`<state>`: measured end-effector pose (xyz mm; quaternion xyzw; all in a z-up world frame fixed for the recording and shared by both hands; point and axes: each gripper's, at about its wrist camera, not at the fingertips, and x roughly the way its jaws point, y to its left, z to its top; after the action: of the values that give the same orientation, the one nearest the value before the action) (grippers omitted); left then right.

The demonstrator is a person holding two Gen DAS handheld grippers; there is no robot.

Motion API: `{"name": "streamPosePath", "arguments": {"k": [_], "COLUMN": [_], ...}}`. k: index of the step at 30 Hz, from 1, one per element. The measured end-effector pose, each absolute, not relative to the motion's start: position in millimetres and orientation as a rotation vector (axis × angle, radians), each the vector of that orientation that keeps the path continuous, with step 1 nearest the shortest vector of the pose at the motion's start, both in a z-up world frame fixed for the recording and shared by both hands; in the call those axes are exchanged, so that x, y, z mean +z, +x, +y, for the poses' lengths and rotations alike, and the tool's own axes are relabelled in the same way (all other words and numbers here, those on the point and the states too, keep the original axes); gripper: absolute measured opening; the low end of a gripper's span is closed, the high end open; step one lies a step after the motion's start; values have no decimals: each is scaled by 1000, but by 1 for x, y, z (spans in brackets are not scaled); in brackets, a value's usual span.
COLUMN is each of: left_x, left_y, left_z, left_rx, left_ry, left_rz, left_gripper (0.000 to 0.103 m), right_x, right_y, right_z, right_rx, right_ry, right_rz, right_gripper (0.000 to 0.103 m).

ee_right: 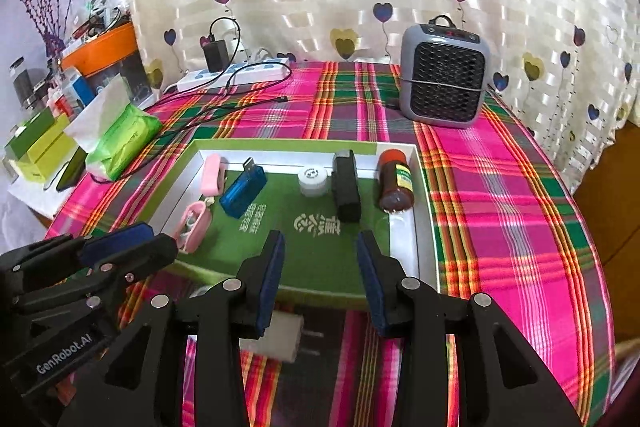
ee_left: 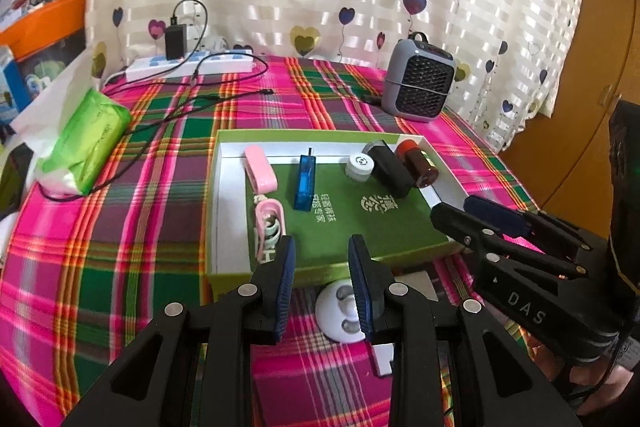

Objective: Organize rigid objects
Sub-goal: 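Lift both open tools away from the tray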

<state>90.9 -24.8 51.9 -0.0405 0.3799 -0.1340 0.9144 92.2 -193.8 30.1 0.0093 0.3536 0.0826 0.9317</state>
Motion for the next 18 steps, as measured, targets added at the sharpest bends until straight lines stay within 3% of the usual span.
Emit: {"name": "streamPosePath", "arguments": {"k": [18], "left_x": [38], "left_y": [57], "left_z": [-26], "left_rx": [-291], "left_ry": [-58], "left_rz": [789], "left_gripper": [26], "right_x": [21], "right_y": [57], "right_z": [-219], "right_rx": [119], "right_ry": [78], "right_rz": [715], "right_gripper": [39]}}
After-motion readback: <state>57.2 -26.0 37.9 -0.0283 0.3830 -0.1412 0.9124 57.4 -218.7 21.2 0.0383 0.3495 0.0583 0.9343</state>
